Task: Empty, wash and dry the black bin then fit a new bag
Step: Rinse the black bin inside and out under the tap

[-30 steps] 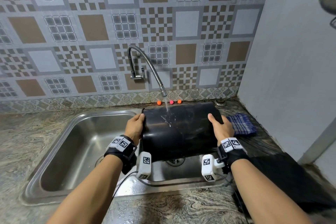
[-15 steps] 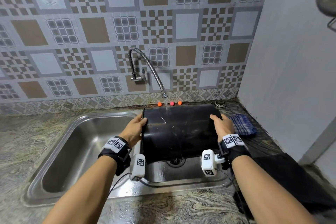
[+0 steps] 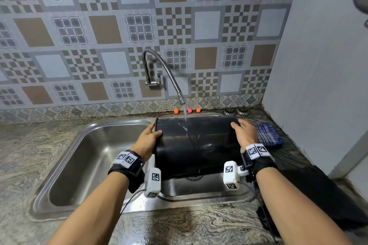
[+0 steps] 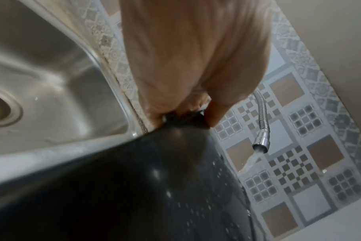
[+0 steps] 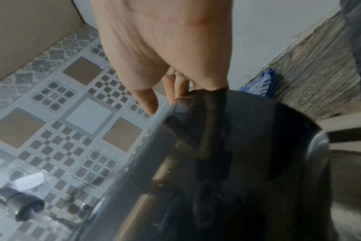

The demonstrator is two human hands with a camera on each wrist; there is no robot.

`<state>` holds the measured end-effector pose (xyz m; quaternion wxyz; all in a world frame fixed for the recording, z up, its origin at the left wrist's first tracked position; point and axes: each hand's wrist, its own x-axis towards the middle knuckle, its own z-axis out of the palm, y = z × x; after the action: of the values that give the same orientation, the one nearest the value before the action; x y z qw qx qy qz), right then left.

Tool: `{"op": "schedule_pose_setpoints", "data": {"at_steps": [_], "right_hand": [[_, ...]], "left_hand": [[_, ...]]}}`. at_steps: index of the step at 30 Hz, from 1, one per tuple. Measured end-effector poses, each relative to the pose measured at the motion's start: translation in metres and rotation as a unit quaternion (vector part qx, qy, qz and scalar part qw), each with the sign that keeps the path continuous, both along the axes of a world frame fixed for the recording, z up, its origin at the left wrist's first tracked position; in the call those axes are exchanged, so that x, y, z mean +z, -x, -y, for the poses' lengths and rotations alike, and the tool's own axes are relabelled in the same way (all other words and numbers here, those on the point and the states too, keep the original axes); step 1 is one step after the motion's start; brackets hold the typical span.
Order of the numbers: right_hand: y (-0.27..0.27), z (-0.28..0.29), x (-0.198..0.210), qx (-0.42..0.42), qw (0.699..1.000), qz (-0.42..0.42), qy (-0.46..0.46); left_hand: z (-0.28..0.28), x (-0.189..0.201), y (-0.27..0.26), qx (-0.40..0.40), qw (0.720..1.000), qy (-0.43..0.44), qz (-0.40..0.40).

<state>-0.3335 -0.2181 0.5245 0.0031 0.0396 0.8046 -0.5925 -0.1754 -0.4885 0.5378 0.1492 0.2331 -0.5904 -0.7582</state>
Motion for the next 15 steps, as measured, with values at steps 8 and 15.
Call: {"op": "schedule_pose_setpoints", "data": {"at_steps": [8,15], "right_hand": [[-0.021,-0.018,-0.039,0.060,0.998,-0.001,0.003],[-0.038,-0.023,-0.054,0.065,0.995,-0.016,0.075]], "left_hand": [[0.008,-0.008,0.014,0.099,0.995,0.016,0.010],[0.013,0.006,0.023,0.128,0.990,-0.055,0.034]]}}
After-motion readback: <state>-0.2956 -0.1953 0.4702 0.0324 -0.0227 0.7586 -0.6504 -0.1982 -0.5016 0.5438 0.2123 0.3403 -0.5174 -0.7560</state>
